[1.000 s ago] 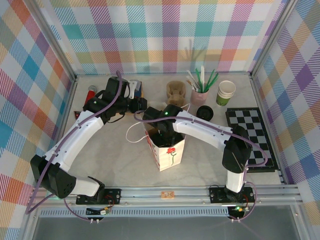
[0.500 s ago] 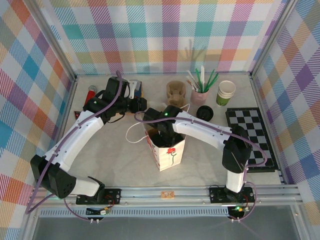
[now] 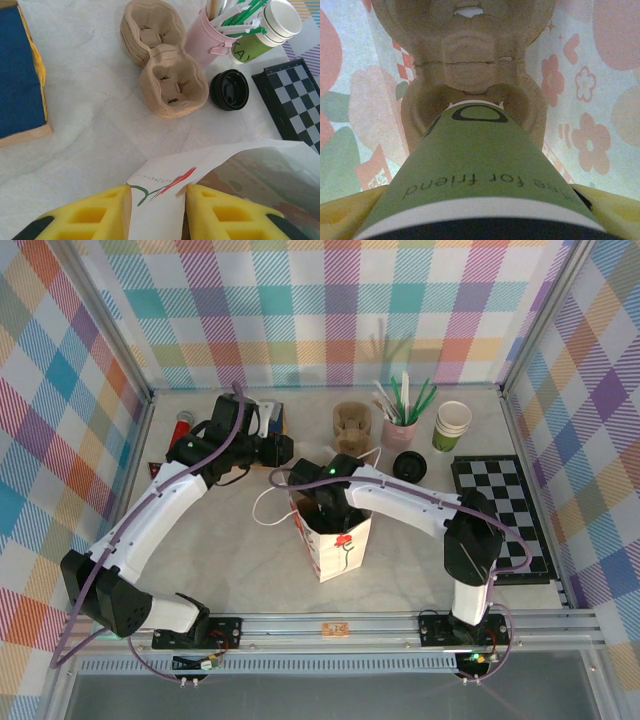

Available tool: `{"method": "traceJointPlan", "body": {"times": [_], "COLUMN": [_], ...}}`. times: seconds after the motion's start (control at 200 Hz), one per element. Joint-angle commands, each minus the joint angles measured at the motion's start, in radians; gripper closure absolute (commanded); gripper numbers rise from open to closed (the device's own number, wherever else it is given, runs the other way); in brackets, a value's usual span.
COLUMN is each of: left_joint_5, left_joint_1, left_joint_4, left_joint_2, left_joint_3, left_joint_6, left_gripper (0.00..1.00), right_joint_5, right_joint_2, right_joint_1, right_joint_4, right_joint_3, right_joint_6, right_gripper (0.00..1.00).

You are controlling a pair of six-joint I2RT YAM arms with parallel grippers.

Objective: Pack the takeout coffee

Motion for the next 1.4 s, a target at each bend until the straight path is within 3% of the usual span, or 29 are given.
{"method": "traceJointPlan", "body": {"times": [0.0,1.395], "left_joint_5": [-0.002,-0.011], "left_joint_1": [-0.014,-0.015], "left_joint_4": [0.022,0.022], "left_joint_2": [-0.029,-0.037], "left_joint_3": [-0.017,-0.015], "left_joint_6": [-0.001,-0.003], "left_gripper": [0.66,0.67], "right_joint_5": [-0.002,-0.020], "right_joint_2": [-0.010,0.010], "right_joint_1": [-0.010,-0.040], "right_joint_4": [0.004,0.079], "right_joint_3": [-0.021,-0.096], "right_joint_6": [-0.009,-0.034], "right_gripper": [0.62,0.63]}}
